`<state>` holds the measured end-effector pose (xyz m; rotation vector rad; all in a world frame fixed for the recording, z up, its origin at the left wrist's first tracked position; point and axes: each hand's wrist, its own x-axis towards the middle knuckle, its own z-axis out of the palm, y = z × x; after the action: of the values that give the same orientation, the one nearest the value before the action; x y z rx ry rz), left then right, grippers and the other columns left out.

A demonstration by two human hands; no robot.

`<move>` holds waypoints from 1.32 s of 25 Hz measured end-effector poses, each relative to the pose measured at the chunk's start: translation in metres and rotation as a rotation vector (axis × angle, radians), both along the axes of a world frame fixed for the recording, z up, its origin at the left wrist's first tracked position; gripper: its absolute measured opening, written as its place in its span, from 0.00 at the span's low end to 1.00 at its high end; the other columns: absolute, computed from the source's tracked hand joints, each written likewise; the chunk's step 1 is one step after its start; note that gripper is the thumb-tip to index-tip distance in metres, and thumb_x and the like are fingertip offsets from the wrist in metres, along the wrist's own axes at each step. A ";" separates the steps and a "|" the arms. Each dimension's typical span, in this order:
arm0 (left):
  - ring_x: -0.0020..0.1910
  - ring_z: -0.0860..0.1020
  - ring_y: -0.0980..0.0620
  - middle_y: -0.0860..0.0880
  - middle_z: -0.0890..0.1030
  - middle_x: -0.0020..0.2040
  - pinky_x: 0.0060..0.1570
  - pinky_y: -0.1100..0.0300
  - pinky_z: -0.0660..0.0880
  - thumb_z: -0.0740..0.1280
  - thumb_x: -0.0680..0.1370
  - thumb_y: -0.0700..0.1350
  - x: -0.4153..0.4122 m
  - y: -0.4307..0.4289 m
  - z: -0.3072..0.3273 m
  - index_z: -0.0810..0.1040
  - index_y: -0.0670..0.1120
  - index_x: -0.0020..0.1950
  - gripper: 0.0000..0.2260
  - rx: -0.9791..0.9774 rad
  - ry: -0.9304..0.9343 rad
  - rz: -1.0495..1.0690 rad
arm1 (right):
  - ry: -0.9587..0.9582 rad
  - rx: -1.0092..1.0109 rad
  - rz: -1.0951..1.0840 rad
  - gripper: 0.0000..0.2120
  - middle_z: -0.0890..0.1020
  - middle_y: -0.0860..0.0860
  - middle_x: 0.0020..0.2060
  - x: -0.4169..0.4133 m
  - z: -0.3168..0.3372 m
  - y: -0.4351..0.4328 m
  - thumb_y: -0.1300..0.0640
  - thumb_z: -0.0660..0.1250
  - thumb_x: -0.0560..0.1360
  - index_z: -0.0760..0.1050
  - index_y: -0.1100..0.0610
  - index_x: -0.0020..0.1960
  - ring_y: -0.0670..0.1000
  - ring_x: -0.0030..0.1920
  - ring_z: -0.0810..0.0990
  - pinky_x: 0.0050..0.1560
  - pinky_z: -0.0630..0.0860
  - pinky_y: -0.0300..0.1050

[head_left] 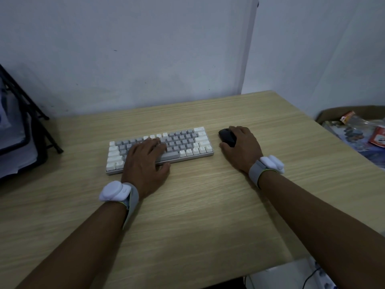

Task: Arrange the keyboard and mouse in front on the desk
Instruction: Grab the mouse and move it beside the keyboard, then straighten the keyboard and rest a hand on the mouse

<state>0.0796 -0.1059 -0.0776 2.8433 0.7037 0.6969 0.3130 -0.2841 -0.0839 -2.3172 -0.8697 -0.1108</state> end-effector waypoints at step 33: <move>0.62 0.77 0.45 0.44 0.81 0.62 0.58 0.63 0.66 0.71 0.73 0.51 -0.094 0.017 -0.003 0.76 0.49 0.68 0.23 -0.512 -0.369 0.474 | 0.018 0.041 0.118 0.21 0.78 0.58 0.65 -0.099 0.010 0.017 0.55 0.67 0.76 0.74 0.56 0.68 0.57 0.65 0.74 0.66 0.68 0.48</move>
<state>-0.0148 -0.0885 -0.0810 2.0291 1.2811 0.9089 0.2145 -0.2674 -0.0739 -2.2202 -0.9832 -0.0562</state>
